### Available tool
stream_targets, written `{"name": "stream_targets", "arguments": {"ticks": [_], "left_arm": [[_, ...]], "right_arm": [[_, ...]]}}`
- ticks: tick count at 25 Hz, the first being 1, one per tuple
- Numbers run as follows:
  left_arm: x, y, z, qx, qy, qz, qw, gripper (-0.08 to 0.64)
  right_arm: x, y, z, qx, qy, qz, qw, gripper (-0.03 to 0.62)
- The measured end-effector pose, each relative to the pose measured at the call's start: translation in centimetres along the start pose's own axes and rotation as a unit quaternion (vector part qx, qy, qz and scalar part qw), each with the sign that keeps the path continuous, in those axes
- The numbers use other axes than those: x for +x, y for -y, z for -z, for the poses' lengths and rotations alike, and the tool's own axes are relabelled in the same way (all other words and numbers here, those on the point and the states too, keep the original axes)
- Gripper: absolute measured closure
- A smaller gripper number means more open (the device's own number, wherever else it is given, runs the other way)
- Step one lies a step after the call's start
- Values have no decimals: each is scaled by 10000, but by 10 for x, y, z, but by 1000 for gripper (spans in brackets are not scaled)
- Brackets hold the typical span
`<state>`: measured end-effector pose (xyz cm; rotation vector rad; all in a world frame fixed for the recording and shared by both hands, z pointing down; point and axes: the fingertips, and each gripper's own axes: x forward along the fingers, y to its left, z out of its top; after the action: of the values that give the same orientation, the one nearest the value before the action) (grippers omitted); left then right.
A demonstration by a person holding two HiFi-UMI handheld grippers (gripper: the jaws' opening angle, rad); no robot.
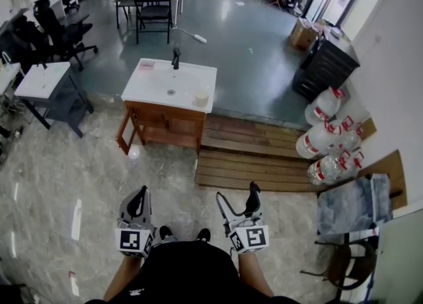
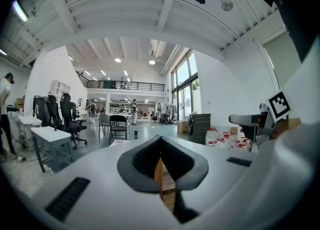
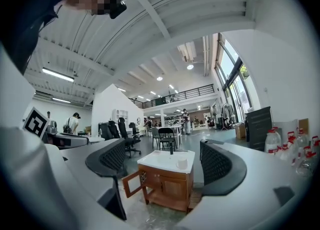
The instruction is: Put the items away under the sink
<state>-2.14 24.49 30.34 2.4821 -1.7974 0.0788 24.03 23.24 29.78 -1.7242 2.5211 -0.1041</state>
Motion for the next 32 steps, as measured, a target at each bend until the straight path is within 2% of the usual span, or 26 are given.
{"name": "stream_targets", "arguments": {"ticks": [10, 22, 32], "left_arm": [[-6, -15, -1, -49, 12, -26, 10000, 554], [-17, -71, -1, -130, 110, -25, 9999, 554], [-21, -98, 4, -154, 81, 127, 9998, 554]], "right_arm": [[6, -17, -6, -232, 25, -113, 9997, 126], [30, -58, -5, -354, 83, -11, 9993, 127], [38, -84, -3, -203, 165, 92, 9996, 127]]}}
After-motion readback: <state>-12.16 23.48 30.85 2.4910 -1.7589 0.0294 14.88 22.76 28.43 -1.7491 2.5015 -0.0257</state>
